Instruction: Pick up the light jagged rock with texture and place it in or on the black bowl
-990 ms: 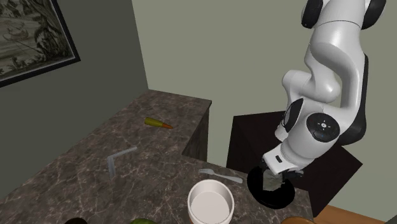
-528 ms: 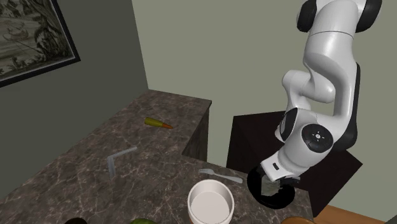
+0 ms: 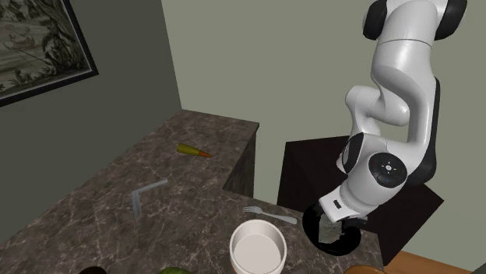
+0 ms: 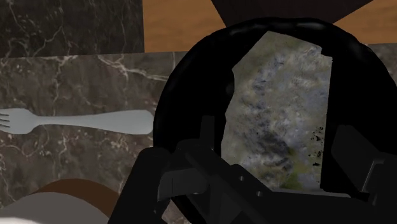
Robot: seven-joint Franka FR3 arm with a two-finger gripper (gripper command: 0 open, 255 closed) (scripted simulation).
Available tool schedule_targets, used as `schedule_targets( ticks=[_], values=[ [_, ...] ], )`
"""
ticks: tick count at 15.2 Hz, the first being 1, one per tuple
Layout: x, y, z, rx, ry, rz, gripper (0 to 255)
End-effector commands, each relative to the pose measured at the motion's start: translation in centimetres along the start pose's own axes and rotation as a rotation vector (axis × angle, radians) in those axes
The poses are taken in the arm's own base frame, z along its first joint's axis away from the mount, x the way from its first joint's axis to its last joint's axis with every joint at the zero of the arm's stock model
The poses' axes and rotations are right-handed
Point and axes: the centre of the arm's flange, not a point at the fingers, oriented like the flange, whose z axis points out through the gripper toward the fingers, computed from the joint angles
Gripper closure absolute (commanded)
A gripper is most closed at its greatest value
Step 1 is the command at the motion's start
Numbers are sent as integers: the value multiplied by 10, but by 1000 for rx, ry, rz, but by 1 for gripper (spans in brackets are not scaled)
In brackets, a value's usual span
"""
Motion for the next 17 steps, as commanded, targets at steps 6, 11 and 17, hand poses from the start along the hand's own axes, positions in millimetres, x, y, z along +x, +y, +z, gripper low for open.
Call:
schedule_targets(
  ticks=[6, 11, 17],
  values=[
    [0, 0, -13, 0, 0, 0, 0],
    [0, 0, -50, 0, 0, 0, 0],
    [0, 0, -50, 0, 0, 0, 0]
  ],
)
